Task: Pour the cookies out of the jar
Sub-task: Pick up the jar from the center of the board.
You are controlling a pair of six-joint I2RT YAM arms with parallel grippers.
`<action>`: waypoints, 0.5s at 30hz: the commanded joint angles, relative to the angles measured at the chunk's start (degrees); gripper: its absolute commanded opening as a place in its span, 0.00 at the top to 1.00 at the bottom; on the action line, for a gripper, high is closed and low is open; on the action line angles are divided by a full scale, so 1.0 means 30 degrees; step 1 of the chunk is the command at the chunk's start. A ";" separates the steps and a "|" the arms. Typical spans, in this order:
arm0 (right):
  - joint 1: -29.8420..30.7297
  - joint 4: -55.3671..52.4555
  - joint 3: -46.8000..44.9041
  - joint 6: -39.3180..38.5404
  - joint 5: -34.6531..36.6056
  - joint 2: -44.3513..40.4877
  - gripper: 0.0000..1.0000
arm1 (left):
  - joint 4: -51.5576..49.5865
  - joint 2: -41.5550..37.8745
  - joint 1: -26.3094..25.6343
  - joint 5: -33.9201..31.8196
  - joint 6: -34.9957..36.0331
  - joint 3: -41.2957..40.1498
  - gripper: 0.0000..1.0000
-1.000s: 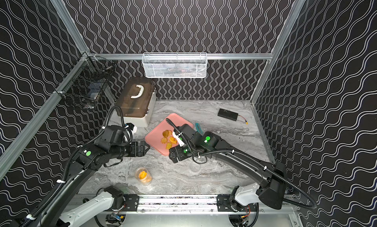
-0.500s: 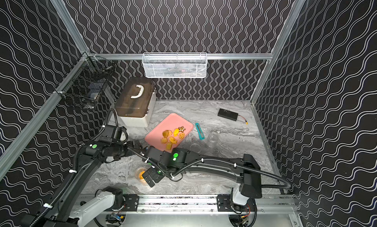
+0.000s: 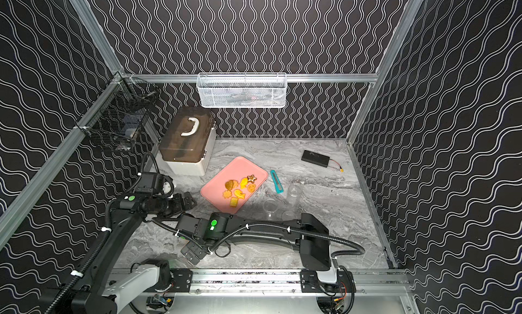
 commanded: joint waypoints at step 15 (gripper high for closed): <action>-0.0019 -0.0509 0.1776 -0.0457 0.0171 0.2823 0.05 | 0.0303 -0.0015 0.0022 0.0361 0.0357 -0.0080 0.01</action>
